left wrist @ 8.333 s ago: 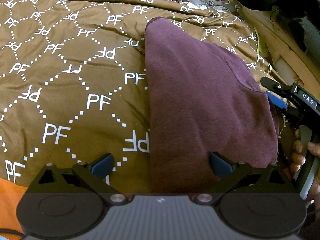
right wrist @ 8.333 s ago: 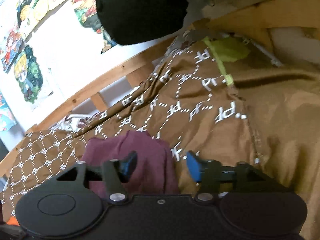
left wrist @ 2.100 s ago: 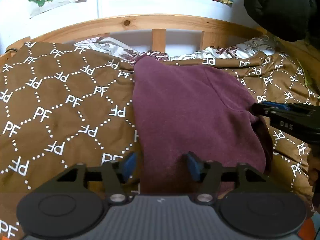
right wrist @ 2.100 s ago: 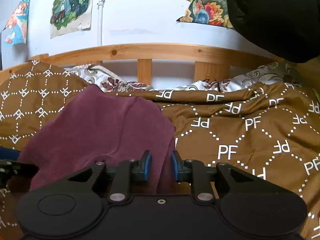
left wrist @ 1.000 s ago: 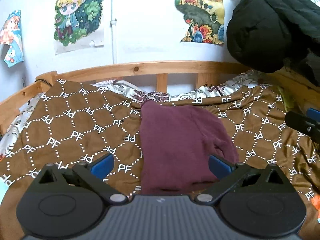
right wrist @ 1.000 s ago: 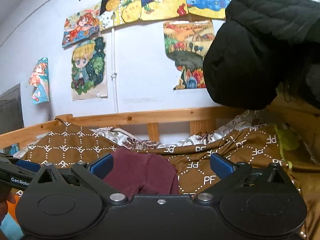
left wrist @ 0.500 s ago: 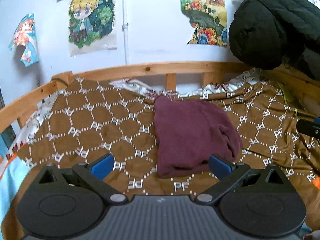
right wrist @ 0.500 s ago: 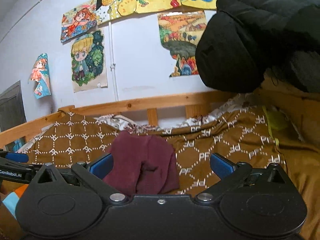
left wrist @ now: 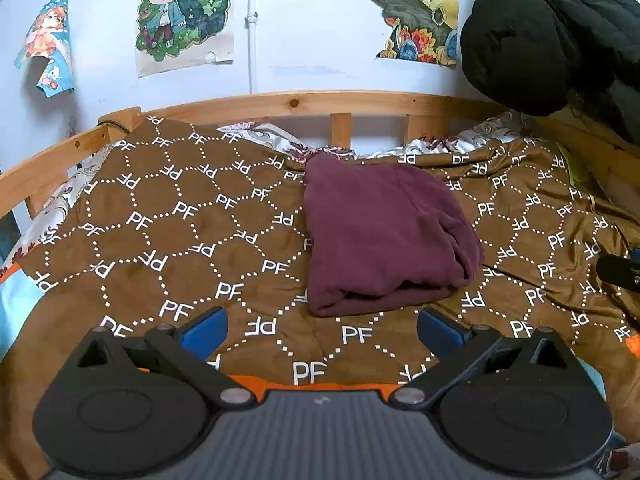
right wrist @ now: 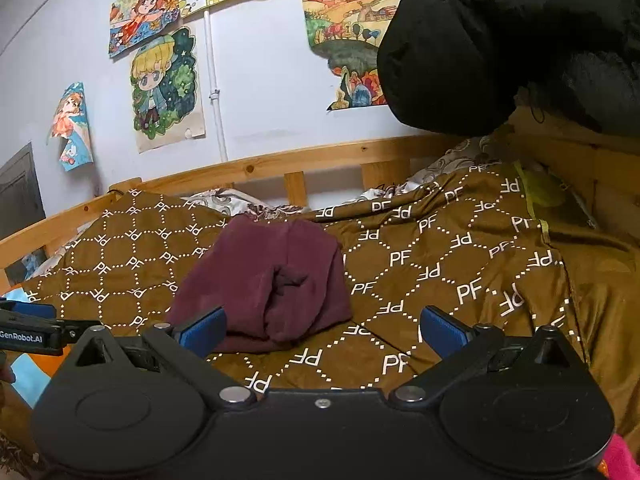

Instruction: Fold small clothes

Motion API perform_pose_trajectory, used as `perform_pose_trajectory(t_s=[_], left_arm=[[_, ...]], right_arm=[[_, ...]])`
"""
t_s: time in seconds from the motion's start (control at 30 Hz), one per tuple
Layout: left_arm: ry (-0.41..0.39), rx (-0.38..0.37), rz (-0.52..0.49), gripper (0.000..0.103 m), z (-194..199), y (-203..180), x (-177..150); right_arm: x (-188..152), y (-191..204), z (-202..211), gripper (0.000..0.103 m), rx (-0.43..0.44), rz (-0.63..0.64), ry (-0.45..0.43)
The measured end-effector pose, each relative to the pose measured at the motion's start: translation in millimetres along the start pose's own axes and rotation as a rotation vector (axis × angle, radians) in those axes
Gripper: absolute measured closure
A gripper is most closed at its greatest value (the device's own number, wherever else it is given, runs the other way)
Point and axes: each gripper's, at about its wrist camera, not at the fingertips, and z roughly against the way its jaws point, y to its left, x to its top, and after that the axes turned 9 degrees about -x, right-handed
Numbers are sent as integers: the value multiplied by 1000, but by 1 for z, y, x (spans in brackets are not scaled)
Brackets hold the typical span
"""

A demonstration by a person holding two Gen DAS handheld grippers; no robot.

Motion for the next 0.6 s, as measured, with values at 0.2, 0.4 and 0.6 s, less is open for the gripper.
perform_pose_trajectory(t_s=[0.2,0.4,0.6], left_arm=[[7,5,-2,1,-1,0,-1],[7,5,-4,1,-1,0,-1],[6,8,-8,1,-1,0,-1]], right_arm=[[-1,2,0,1,4,7,4],[1,1,0,1,0,3,3],[1,0,-1,1,-2,0,4]])
